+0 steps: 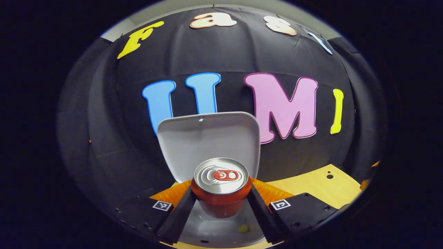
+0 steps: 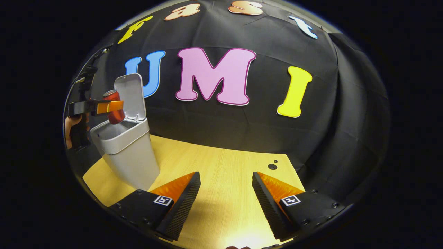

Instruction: Press the lid of the desktop garbage bin to open it, pick up the crumpled paper on the desktop and throw it into the bin, then pick up the pop can on the desktop and drop it into the bin, and finally close the garbage bin lid.

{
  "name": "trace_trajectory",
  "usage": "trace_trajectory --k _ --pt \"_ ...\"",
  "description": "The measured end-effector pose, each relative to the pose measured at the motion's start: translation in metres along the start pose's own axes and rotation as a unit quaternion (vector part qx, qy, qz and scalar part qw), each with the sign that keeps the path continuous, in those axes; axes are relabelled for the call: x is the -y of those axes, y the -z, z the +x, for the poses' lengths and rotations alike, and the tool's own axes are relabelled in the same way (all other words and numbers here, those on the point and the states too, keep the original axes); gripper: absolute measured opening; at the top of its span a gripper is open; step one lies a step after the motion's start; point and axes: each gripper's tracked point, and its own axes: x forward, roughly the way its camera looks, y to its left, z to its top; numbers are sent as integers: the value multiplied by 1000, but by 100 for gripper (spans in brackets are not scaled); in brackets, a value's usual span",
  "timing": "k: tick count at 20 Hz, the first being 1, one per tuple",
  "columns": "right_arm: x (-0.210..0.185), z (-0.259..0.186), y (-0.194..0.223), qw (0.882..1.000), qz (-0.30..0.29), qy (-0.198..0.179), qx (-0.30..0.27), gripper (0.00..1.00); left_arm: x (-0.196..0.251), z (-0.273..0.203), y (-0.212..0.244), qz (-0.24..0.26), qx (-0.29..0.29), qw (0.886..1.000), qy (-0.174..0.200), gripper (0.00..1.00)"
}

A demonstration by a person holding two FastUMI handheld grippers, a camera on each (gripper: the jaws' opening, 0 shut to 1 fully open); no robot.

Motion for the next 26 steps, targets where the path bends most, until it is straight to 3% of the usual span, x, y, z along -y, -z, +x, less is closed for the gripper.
trace_trajectory --k 5,11,15,18,22,26 --pt "8 -3 -5 1000 2 12 7 97 -15 7 19 -24 -16 999 -17 88" --pt "9 -8 -16 1000 0 9 18 97 -19 -8 -12 -19 27 999 -29 96" --pt "4 -7 -33 1000 8 -6 28 97 -28 -15 -54 -17 48 998 -29 95" --pt "0 -4 -61 998 13 -19 52 97 -39 -14 -108 -34 84 996 -26 95" --pt "-9 5 -87 997 19 -36 72 97 -42 0 -170 -18 124 992 -6 95" --pt "-20 18 -86 996 12 -53 71 97 -20 36 -189 3 118 993 22 95"
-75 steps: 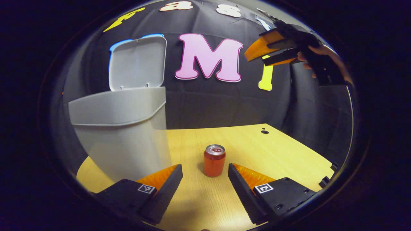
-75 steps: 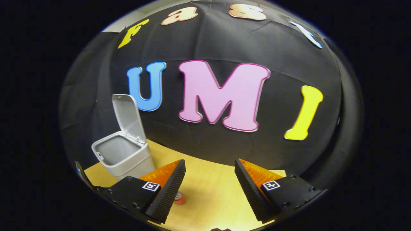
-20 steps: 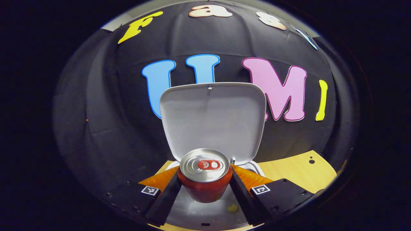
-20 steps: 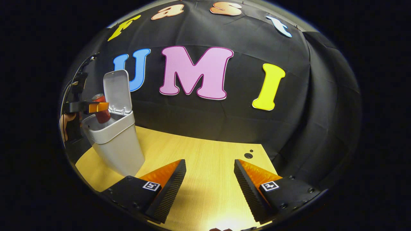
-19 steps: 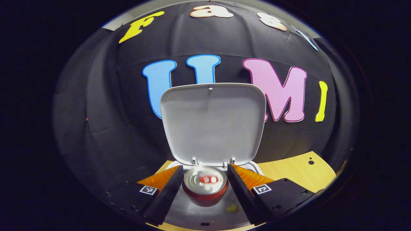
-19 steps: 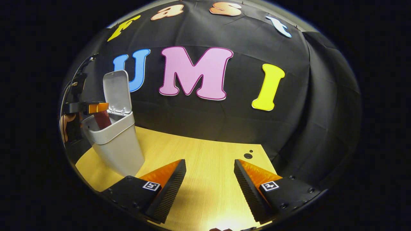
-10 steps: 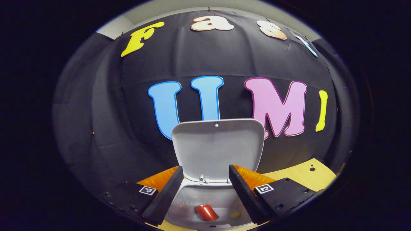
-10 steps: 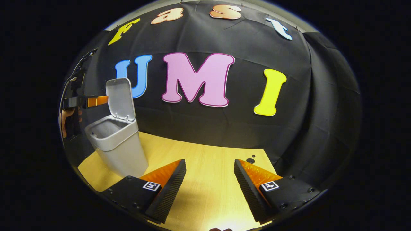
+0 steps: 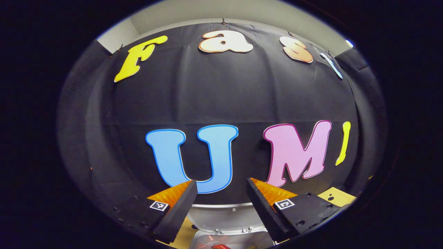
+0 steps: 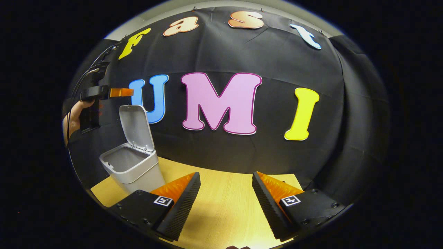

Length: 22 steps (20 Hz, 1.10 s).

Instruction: Press the lid of the desktop garbage bin to open it, pick up the crumpled paper on the desktop and throw it into the bin, then pick up the pop can on the desktop and drop it into the bin, and finally close the garbage bin lid.

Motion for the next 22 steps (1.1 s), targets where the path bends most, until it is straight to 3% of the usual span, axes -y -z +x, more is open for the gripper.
trace_trajectory --k 3,7,10,15,18,22 --pt "0 14 3 1000 -15 -12 -11 97 24 29 20 5 -28 999 35 95" --pt "-2 15 -10 1000 -12 -21 11 97 32 40 48 20 -84 995 44 98" --pt "5 11 -14 1000 -16 -12 14 97 27 7 60 7 -118 992 50 99" --pt "12 6 -9 1000 -8 18 13 97 6 -59 94 -29 -136 990 25 96" --pt "11 -5 -13 999 3 37 13 97 9 -95 123 -53 -137 989 33 96" --pt "7 -31 -10 998 2 57 3 97 17 -128 164 -17 -118 992 39 96"
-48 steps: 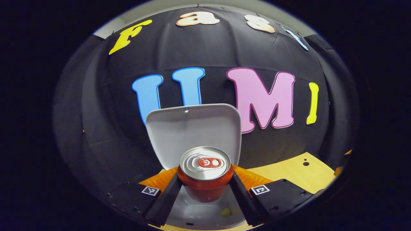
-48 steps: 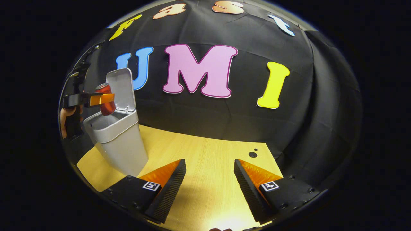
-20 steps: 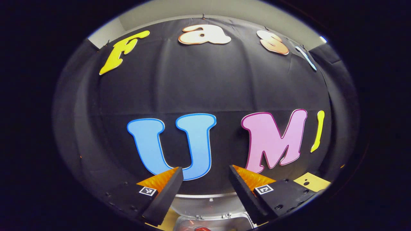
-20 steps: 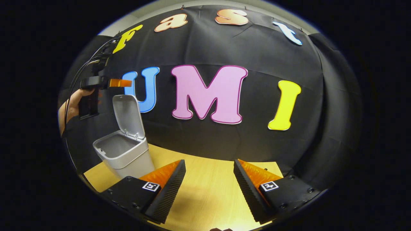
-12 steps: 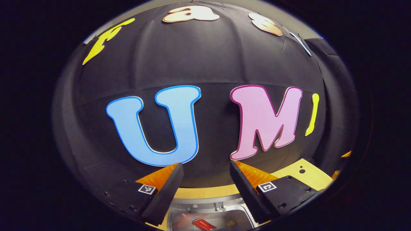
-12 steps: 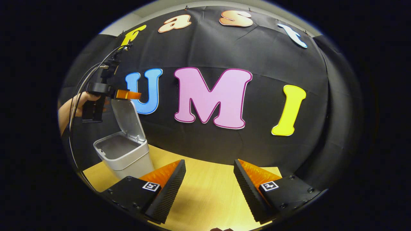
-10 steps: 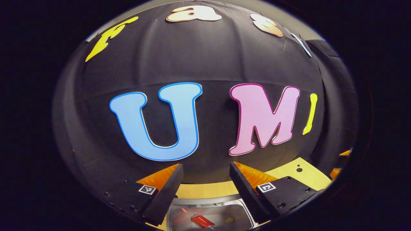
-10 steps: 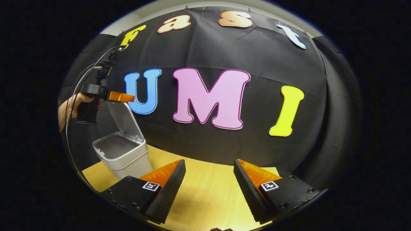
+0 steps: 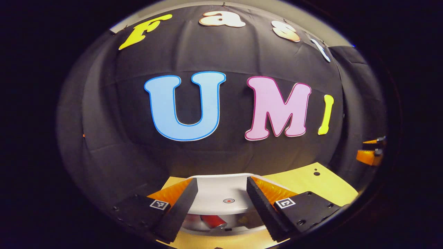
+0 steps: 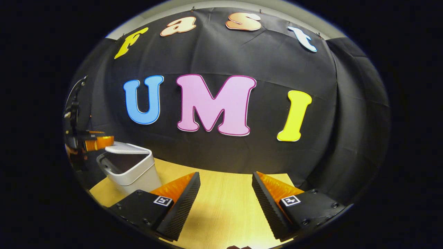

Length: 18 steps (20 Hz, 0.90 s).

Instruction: Press the lid of the desktop garbage bin to open it, pick up the crumpled paper on the desktop and throw it into the bin, then pick up the pop can on the desktop and drop it into the bin, and finally close the garbage bin lid.

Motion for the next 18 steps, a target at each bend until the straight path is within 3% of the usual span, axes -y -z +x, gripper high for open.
trace_trajectory --k 6,7,15,18 --pt "0 -39 26 999 -1 23 -25 97 -1 -13 67 1 -24 999 -27 100" --pt "-1 -45 31 999 0 22 -29 97 -2 -16 59 5 1 1000 -29 100" --pt "-20 -84 52 999 -11 12 -33 97 4 -16 67 13 38 999 -17 100" --pt "-20 -92 46 1000 -4 17 -15 97 1 -28 65 6 45 998 -40 99"
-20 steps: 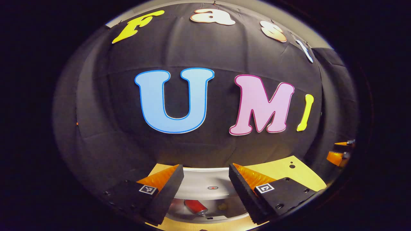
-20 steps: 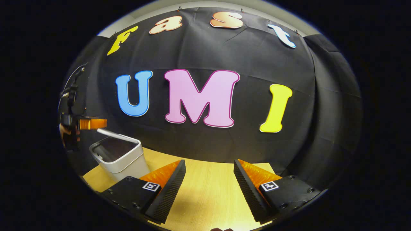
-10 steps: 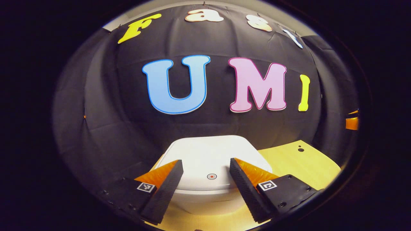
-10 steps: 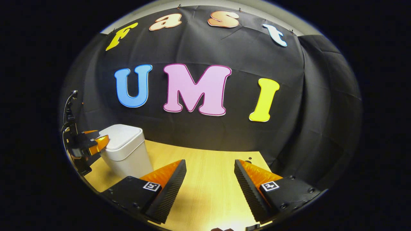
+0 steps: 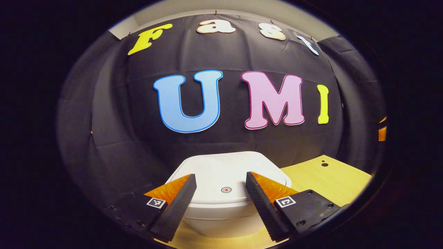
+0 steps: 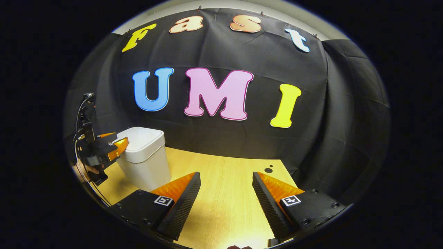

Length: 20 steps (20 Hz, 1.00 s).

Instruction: Press the lid of the desktop garbage bin to open it, pick up the crumpled paper on the desktop and throw it into the bin, then pick up the pop can on the desktop and drop it into the bin, and finally close the garbage bin lid.

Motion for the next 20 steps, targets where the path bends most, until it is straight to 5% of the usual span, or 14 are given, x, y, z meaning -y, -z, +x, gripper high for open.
trace_trajectory --k 3,12,20 --pt "1 -14 -9 1000 12 8 27 97 10 -39 -15 -39 21 999 -7 96" --pt "-15 -78 -23 993 43 9 110 96 60 -197 -75 -38 83 996 3 95" --pt "-29 -98 -24 990 31 -7 134 96 69 -213 -78 -49 93 994 12 96"
